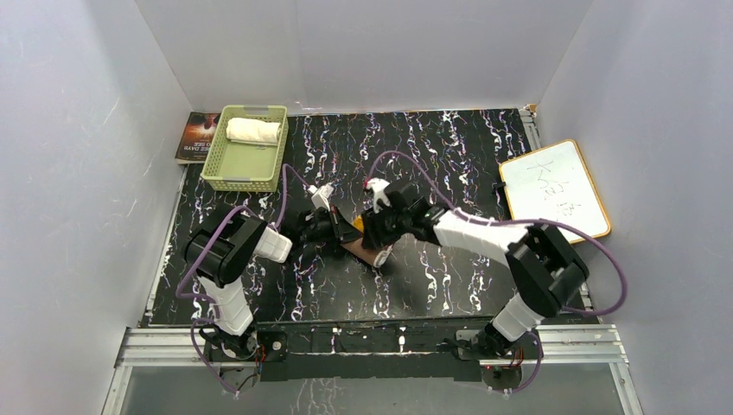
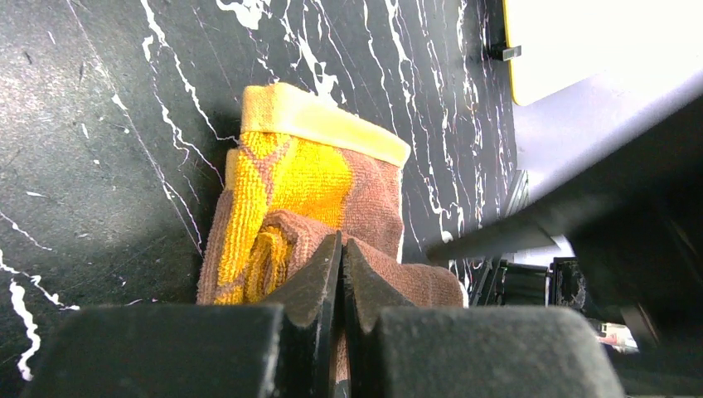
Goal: Roll the towels
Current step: Roll the towel at the center of the board, then pick up the towel at the center of the board.
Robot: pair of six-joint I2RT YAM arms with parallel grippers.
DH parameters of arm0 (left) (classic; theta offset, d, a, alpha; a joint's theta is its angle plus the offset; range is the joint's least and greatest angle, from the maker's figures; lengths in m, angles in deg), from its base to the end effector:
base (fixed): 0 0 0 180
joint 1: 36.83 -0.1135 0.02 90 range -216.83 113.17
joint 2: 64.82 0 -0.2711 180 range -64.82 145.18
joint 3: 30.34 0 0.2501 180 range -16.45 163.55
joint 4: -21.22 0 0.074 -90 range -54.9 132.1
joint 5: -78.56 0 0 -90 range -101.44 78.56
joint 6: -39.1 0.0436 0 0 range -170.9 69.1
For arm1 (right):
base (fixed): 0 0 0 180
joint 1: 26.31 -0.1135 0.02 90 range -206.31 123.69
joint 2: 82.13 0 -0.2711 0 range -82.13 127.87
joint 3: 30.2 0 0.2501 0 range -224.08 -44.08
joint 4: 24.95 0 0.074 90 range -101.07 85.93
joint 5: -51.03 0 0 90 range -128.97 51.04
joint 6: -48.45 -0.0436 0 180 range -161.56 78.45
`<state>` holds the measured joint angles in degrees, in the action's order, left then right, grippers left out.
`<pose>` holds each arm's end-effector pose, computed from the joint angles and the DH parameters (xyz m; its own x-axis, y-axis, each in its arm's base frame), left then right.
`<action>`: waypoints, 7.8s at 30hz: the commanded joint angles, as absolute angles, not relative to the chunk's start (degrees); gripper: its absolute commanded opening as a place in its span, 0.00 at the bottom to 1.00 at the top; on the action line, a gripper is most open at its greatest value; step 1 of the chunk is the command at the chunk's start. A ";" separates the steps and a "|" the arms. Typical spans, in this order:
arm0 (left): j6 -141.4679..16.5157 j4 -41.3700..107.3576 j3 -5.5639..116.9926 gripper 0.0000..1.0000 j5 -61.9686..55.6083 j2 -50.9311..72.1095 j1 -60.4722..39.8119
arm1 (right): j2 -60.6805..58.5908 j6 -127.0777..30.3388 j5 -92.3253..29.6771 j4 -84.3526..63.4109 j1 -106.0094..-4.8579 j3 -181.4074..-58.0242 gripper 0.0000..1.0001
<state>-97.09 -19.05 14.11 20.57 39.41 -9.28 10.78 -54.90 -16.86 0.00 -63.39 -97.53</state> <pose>0.2705 -0.1672 0.1231 -0.8077 -0.2688 -0.5248 0.3645 0.4719 -0.8028 0.2550 0.2133 0.1880 -0.7723 -0.3155 -0.5514 -0.5870 0.6863 0.4295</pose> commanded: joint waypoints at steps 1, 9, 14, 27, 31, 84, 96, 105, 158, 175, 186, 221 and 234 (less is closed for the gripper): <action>-93.44 -11.58 12.94 0.00 16.09 41.30 -8.99 | 2.52 -47.59 -36.95 -4.61 -73.30 -95.17 0.46; -91.99 -8.52 13.34 0.00 15.10 39.52 -8.95 | 3.65 -41.80 -46.73 -2.93 -80.90 -95.06 0.49; -91.64 -7.96 13.31 0.00 14.94 39.14 -8.88 | 6.70 -40.40 -52.03 -2.47 -86.04 -96.15 0.49; -90.46 -5.35 14.60 0.00 15.94 38.86 -8.88 | 16.20 -40.54 -62.86 1.14 -90.55 -98.85 0.46; -89.66 -3.76 15.32 0.00 16.69 37.86 -9.01 | 19.10 -41.76 -67.50 1.78 -90.55 -99.27 0.39; -95.49 -18.22 11.59 0.29 28.20 34.15 -15.06 | 38.77 -80.28 16.73 -19.74 -56.23 -105.67 0.20; -88.53 -11.72 16.20 0.29 26.35 38.88 -15.06 | 22.65 -58.82 -7.46 -4.94 -57.71 -106.30 0.43; -88.54 -12.16 16.69 0.28 26.68 41.24 -15.09 | 4.97 -44.01 -34.76 -4.59 -74.41 -100.60 0.48; -95.10 7.04 11.21 0.49 19.10 9.14 -21.34 | 14.00 -49.87 -24.84 -4.01 -69.66 -99.25 0.05; -108.09 -23.34 8.52 0.64 13.89 31.70 -12.25 | 19.10 -52.63 -15.12 -5.32 -63.59 -100.11 0.04; -112.25 -36.83 6.24 0.70 7.28 39.57 -11.81 | 21.57 -54.24 -7.50 -6.28 -61.83 -99.77 0.04; -107.12 -34.42 17.70 0.59 8.01 50.74 -5.95 | 30.17 -68.27 13.01 -17.81 -47.46 -95.24 0.03; -103.81 -29.85 18.71 0.40 6.97 45.99 -6.93 | 23.70 -68.19 16.46 -19.86 -46.03 -96.37 0.38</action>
<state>-107.28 -34.40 18.05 7.56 49.42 -6.70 27.78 -69.70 16.87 -18.79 -47.13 -96.68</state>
